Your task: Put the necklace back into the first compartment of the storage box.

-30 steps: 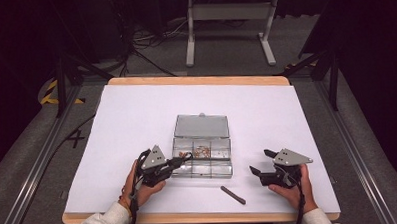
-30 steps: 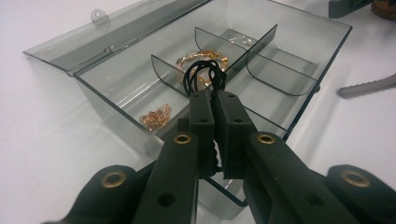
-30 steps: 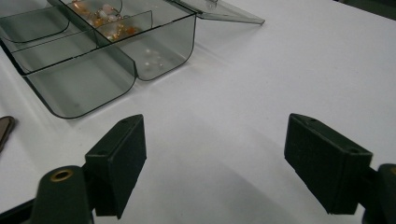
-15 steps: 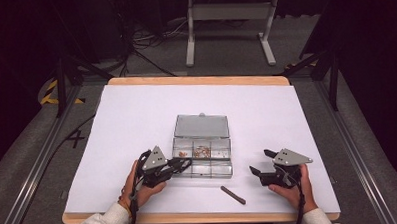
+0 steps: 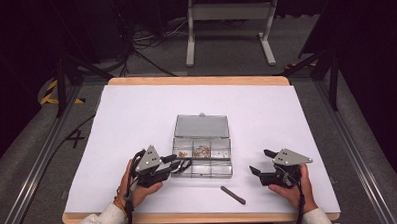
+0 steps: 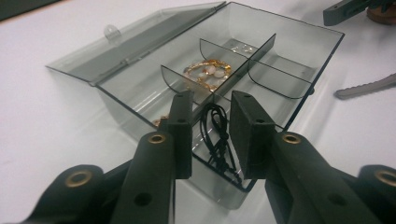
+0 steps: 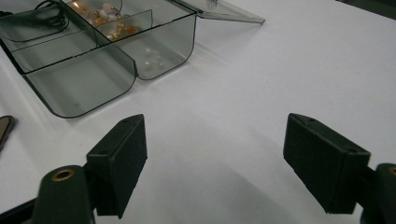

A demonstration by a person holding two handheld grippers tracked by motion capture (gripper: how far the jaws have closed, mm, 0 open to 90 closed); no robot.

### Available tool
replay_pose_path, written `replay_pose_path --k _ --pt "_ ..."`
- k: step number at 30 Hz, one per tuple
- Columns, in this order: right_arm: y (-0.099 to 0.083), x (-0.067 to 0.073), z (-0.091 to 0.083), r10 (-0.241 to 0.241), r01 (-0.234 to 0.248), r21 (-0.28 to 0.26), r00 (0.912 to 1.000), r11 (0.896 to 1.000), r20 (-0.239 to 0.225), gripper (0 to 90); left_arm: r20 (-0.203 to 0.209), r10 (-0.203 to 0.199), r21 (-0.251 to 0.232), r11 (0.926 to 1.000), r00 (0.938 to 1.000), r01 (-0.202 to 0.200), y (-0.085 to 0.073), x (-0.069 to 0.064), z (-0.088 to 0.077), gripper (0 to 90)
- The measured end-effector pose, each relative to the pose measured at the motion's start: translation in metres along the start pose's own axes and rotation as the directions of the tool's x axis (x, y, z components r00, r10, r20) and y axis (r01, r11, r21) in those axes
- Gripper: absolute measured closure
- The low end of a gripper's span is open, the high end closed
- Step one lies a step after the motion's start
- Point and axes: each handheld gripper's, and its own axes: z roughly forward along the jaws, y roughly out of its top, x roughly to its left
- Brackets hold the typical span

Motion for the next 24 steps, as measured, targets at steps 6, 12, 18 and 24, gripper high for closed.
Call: replay_pose_path --k 6,12,18,24 --pt "0.0 0.0 0.0 -0.001 0.001 0.01 1.0 1.0 -0.002 23.1 -0.004 0.027 -0.028 0.9992 0.9996 -0.027 -0.004 0.002 -0.017 64.4" --pt "0.0 0.0 -0.001 -0.006 0.006 0.022 1.0 1.0 -0.006 23.4 -0.025 0.07 -0.013 0.9974 0.9972 -0.071 -0.013 0.004 -0.032 61.1" --pt "0.0 0.0 -0.003 -0.004 0.005 0.035 1.0 0.999 -0.005 25.6 -0.027 0.069 0.004 0.9976 0.9972 -0.069 -0.023 0.005 -0.041 56.8" --pt "0.006 0.005 -0.009 0.019 -0.018 0.034 0.9986 0.999 -0.05 34.1 -0.024 0.086 0.013 0.9962 0.996 -0.086 -0.037 0.009 -0.053 50.8"
